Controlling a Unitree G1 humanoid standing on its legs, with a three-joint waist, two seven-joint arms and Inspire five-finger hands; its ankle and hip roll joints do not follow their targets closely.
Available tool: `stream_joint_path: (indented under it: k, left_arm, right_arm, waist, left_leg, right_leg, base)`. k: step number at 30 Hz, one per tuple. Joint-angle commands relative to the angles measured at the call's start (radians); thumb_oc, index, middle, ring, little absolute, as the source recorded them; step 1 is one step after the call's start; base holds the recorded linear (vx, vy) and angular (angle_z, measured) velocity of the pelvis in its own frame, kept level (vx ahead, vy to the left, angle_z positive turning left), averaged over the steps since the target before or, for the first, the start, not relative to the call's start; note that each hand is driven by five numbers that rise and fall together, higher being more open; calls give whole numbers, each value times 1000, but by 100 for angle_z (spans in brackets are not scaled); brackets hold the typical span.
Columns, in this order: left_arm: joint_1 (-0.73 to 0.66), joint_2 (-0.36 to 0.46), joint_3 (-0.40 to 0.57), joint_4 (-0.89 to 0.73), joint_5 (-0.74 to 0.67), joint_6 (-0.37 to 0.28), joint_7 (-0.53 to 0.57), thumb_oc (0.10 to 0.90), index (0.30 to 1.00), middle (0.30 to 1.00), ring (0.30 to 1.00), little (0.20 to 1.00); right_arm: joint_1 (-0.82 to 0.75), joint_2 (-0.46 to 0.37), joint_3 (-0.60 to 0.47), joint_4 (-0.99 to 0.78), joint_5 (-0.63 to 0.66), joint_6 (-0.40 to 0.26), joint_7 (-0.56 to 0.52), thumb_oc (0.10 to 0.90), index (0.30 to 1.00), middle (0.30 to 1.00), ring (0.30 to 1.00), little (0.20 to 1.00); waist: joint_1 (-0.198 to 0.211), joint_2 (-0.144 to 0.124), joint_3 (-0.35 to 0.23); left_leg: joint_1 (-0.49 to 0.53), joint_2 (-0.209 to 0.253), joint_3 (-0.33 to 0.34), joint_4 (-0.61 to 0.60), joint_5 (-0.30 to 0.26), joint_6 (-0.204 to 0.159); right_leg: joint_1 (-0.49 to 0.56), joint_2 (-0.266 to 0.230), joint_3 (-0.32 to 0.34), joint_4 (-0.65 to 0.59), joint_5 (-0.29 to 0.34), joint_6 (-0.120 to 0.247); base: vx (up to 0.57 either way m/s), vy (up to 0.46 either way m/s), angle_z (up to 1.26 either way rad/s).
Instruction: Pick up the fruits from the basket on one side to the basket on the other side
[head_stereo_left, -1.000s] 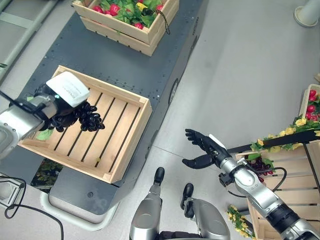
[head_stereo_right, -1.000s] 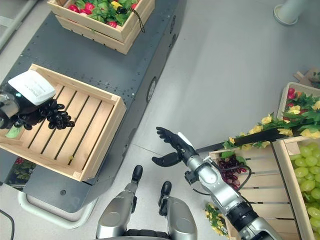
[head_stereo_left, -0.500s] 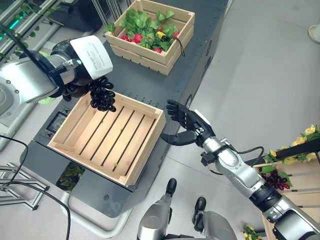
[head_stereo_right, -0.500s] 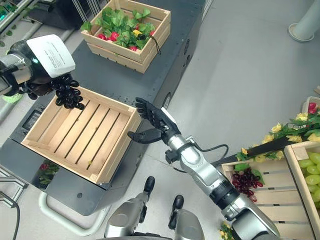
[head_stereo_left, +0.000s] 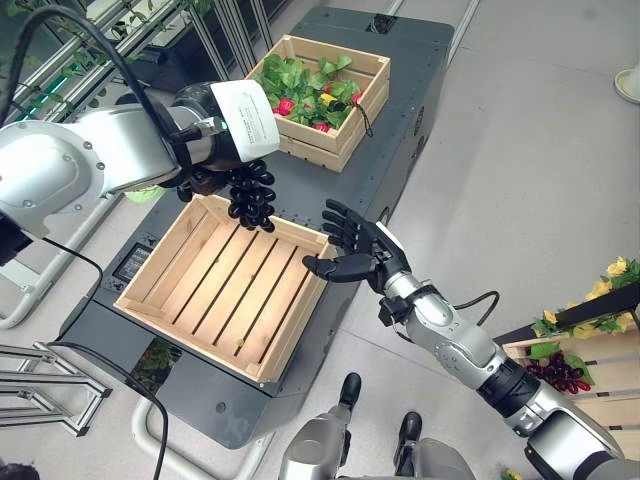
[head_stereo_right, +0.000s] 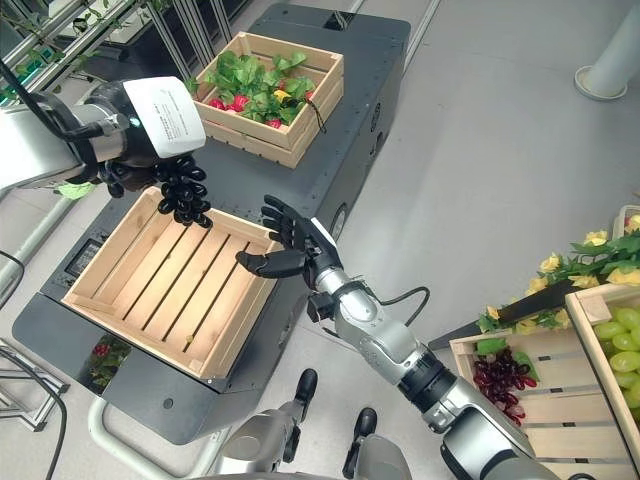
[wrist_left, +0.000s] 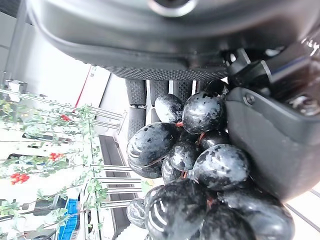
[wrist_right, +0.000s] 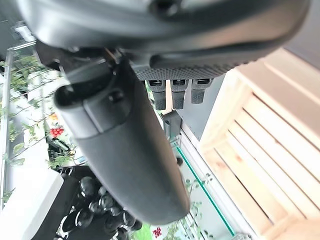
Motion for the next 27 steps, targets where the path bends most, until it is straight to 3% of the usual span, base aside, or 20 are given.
stream_joint_path:
  k: [1,11,27]
  left_arm:
    - [-25,-73,17,109,8,104,-20,400,300,300,300,300]
    - [65,-124,95,68,15,170,29,400,300,300,300,300]
    - [294,-187,284,-37,107,207,68,400,300,300,300,300]
  right_arm:
    - [-8,134,-9,-56,121,-70,-23,800,900,900,900,900]
    - [-22,217,-13,-82,272,-123,10,800,900,900,900,900]
    - [-12,250,-16,-97,298,-171,-20,800,900,900,900,900]
  waist:
    - [15,-57,-261]
    - [23,-63,-274]
    - [24,-70,-282]
  left_leg:
    - [81,-62,35,-11,-145,7]
    - [87,-63,36,-11,-151,16]
    - [89,-63,33,-11,-151,23]
  right_leg:
    - [63,-11,17,-148,82,27]
    - [62,-16,12,-137,76,24]
    - [59,-15,11,-129,72,17]
  base:
    - [-3,-17,3]
    - [-4,-9,3]
    - [0,0,0]
